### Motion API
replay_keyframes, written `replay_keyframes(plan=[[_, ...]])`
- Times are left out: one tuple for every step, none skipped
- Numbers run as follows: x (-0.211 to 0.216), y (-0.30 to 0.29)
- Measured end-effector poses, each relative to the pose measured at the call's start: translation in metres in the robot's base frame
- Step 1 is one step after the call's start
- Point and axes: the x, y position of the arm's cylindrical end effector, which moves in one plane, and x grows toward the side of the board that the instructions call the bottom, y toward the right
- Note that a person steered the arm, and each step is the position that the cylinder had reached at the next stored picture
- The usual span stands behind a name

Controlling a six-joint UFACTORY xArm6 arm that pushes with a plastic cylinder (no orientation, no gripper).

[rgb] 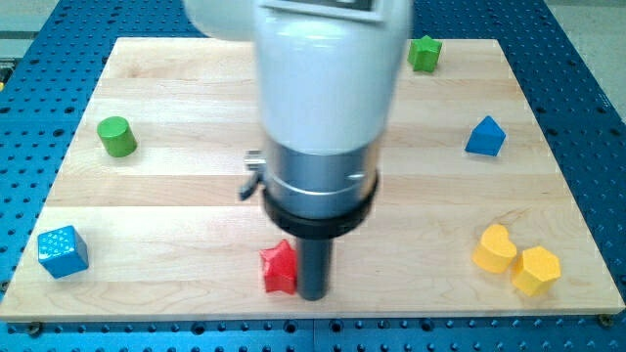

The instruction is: Move the red circle into the red star

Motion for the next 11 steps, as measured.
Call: replay_keyframes(plan=[[-0.044,0.013],[-0.157,0.032],[-0.241,0.061],[-0.321,0.084],[-0.377,0.084],[-0.389,0.05],[-0.368,-0.024],[-0.338,-0.08],[-0.243,-0.122],[-0.298,-0.095],[-0.298,-0.147]])
